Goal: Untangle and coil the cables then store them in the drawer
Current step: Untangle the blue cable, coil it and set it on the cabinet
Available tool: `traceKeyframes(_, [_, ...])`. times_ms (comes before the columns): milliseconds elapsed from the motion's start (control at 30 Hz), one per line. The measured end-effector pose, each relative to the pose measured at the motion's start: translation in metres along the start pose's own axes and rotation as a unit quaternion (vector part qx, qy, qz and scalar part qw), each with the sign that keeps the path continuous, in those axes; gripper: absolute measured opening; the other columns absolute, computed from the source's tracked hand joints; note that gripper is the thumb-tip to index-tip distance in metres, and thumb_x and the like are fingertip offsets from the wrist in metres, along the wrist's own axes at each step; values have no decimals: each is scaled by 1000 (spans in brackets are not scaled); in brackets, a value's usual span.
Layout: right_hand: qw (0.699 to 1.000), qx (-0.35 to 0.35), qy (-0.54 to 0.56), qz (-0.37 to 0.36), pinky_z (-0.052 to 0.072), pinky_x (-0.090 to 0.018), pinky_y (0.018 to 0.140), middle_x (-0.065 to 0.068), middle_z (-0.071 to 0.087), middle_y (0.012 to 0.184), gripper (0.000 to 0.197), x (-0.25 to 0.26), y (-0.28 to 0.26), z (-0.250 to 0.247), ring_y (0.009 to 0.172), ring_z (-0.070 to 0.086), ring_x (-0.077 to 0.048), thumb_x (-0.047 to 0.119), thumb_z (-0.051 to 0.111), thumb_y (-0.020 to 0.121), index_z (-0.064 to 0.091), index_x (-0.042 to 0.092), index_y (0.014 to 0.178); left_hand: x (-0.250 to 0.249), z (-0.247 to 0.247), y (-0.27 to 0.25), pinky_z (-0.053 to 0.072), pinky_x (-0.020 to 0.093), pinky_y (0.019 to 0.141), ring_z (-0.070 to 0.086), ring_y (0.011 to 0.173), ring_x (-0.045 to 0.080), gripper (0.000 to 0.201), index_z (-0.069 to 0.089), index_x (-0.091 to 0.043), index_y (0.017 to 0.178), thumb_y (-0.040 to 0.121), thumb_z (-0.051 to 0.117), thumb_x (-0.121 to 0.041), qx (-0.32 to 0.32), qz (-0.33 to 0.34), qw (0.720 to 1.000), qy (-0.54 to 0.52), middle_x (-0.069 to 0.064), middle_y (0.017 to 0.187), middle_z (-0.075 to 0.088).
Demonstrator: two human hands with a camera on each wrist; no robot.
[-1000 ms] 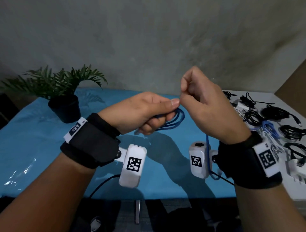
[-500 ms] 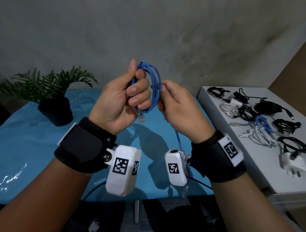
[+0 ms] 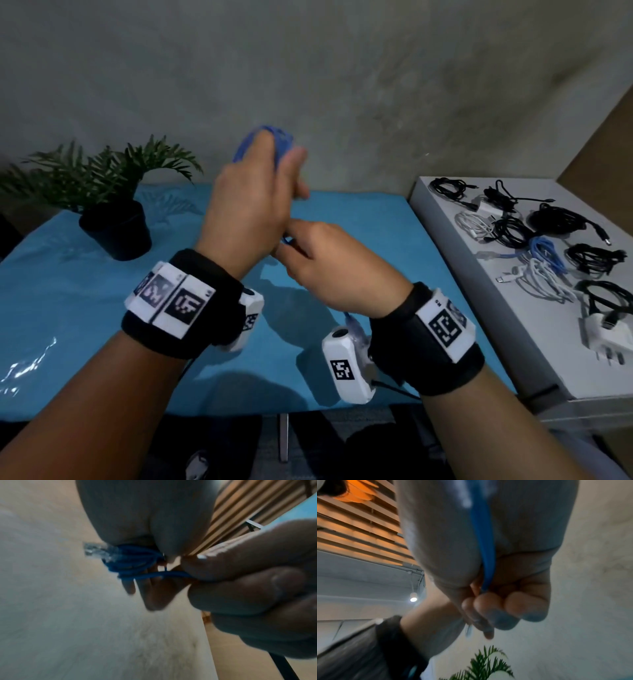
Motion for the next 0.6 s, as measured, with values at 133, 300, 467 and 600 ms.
traceKeyframes(133, [999, -15, -44, 20, 31, -31, 56, 6, 48, 57, 30, -12, -5, -31, 57, 44, -11, 38, 64, 97, 59, 18, 75, 17, 19, -6, 39, 42, 67, 60, 75, 34, 35, 48, -15, 81, 104, 47, -41, 182, -12, 972, 146, 5, 69, 63])
traceKeyframes(300, [997, -40, 53, 28, 27, -32, 53, -1, 46, 59, 36, -29, -12, -62, 54, 34, -11, 43, 72, 90, 61, 11, 77, 20, 19, -11, 38, 27, 50, 41, 43, 12, 47, 54, -12, 70, 99, 54, -50, 300, -108, 943, -99, -7, 47, 46])
traceKeyframes(467, [993, -100, 59, -27, 40, -38, 57, -6, 52, 66, 32, -15, -16, -72, 59, 47, -20, 38, 60, 100, 60, 12, 82, 10, 21, -19, 29, 25, 44, 17, 37, 8, 34, 53, -14, 71, 96, 52, -36, 330, -198, 832, -399, -7, 46, 24])
traceKeyframes(600, [990, -139, 20, -18, 44, -39, 73, 4, 59, 81, 28, -14, -14, -65, 78, 56, -15, 36, 43, 108, 54, 13, 97, 5, 30, -22, 31, 22, 41, 15, 35, 6, 37, 49, -17, 72, 100, 50, -40, 322, -256, 769, -489, -7, 48, 22])
Point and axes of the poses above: each hand's wrist, its own y-axis towards the middle knuckle, its own z-axis out of the palm, x = y × z, the point moved 6 cm from there along y, towards the middle knuckle
